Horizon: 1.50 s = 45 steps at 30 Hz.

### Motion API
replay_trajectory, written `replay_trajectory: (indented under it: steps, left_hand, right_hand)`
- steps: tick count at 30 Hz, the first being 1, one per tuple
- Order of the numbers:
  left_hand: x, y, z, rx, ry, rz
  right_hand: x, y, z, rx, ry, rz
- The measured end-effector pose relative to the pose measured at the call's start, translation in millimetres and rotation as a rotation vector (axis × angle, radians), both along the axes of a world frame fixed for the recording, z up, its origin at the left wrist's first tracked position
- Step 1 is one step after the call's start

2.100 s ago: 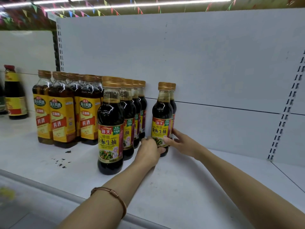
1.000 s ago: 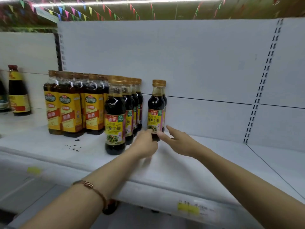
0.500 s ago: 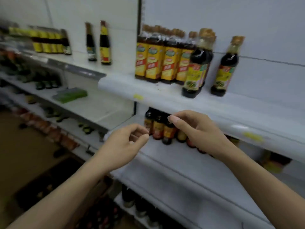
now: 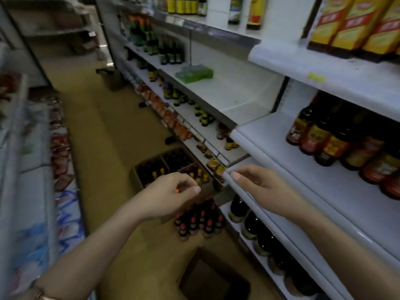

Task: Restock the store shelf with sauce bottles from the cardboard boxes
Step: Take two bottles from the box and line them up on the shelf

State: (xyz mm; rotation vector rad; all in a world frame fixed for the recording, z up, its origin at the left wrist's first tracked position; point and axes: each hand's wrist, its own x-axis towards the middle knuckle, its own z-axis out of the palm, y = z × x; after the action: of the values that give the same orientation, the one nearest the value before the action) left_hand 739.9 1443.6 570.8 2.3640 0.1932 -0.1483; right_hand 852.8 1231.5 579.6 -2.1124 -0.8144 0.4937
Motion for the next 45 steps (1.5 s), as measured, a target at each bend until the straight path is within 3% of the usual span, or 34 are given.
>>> replay_trajectory:
  steps: [14, 21, 31, 40, 45]
  left_hand:
    - [47, 100, -28, 0.067, -0.028, 0.167]
    - [79, 225, -121, -0.087, -0.001, 0.295]
    - [124, 391, -235, -0.095, 0.205, 0.198]
    - [191, 416, -383, -0.117, 0.373, 0.132]
    - [230, 421, -497, -0.156, 0.346, 0.108]
  right_hand:
    - [74, 120, -44, -0.046, 0.082, 0.087]
    - [103, 235, -112, -0.179, 0.140, 0.067]
    - [133, 393, -218, -0.260, 0.247, -0.016]
    - [182, 445, -391, -0.366, 0.305, -0.056]
    - [210, 465, -517, -0.373, 0.308, 0.016]
